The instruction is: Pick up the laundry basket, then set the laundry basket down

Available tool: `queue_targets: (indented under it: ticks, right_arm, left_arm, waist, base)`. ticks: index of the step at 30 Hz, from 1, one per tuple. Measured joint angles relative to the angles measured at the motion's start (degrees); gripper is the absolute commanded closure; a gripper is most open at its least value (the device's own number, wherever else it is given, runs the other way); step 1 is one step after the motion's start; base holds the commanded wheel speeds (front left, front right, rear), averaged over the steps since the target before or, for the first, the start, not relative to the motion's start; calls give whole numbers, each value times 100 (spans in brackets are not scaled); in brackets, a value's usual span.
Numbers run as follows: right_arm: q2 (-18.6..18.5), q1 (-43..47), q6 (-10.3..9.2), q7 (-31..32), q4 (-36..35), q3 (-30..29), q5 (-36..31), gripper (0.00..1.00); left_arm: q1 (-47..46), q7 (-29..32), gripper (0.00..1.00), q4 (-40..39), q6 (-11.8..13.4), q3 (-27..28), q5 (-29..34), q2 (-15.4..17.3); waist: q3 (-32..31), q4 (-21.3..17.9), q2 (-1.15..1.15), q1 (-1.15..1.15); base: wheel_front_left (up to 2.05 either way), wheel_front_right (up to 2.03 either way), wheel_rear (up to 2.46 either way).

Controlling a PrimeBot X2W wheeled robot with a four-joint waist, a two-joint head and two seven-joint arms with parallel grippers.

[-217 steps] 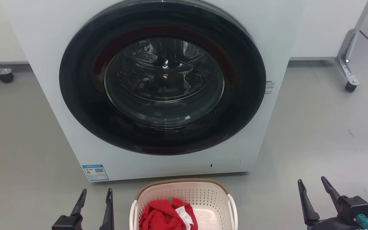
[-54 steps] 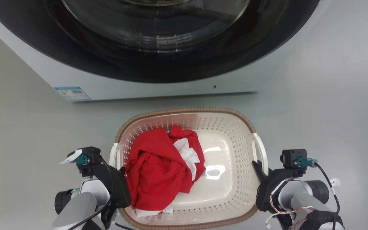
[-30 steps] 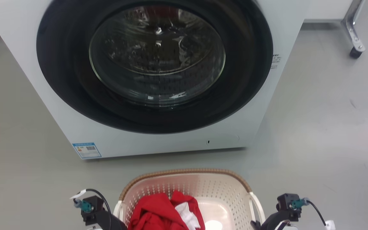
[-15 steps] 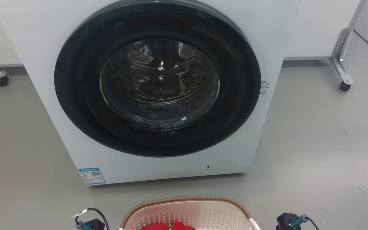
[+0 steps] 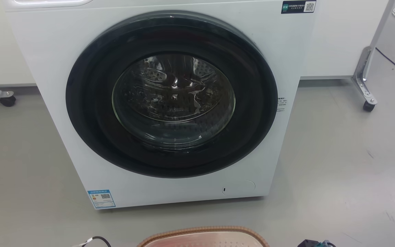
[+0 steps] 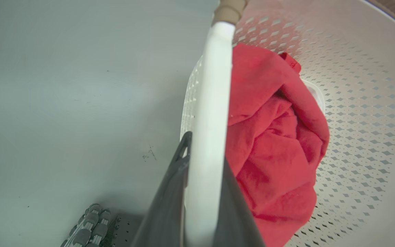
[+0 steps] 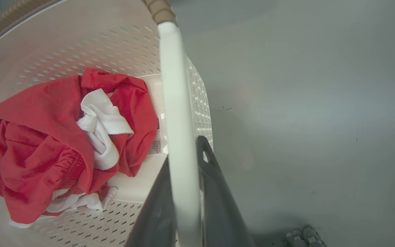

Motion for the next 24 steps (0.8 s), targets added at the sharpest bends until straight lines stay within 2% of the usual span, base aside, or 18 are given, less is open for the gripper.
queue_targets:
  ticks: [24]
  right_arm:
    - [-63, 29, 0, 132, -87, 108, 216, 100]
  left_arm:
    - [13, 116, 100, -2, 54, 3, -38, -10]
  waist:
    - [-31, -8, 0, 0]
  base:
    - [0, 0, 0]
